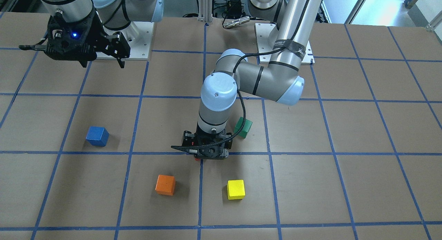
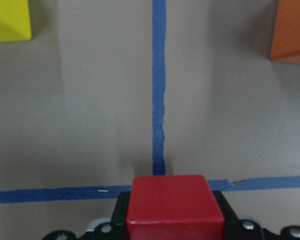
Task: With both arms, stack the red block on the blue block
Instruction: 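Release the red cube and raise the left gripper back while the right arm reaches in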
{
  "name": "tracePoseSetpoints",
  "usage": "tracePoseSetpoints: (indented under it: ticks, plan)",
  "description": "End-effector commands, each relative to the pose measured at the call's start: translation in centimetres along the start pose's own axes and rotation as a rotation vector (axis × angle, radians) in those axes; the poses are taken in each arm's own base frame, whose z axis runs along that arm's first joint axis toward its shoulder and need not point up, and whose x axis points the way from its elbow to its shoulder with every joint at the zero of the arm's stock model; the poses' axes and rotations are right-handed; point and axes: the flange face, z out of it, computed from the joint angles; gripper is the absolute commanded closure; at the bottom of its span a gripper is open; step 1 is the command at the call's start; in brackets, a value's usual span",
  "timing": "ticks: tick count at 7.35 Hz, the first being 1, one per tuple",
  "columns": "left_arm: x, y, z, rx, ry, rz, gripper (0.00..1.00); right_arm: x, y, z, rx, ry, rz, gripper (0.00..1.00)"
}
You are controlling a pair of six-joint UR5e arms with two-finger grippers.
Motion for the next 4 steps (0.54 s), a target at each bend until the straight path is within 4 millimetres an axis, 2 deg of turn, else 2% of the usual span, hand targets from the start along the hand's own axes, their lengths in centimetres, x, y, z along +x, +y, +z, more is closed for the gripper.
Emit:
tracePoseSetpoints:
  ticks: [1, 2, 3, 4]
  plan:
    - [-6.4, -2.8, -8.5, 0.010, -0.014, -0.007, 0.00, -0.2, -0.7, 0.4, -0.003, -0.005, -0.003, 0.00]
    - [-10.5, -3.0, -13.1, -0.017, -0.037, 0.022, 0.00, -0.8, -2.6, 1.4, 0.021, -0.004, -0.019, 0.00]
    - [-13.8, -2.4, -18.0, -0.037, -0.046, 0.039, 0.00, -2.0, -4.6, 2.8, 0.048, -0.018, -0.039, 0.00]
    - [-16.9, -1.0, -23.2, -0.068, -0.052, 0.057, 0.00, -4.7, -7.0, 4.8, 0.098, -0.050, -0.087, 0.00]
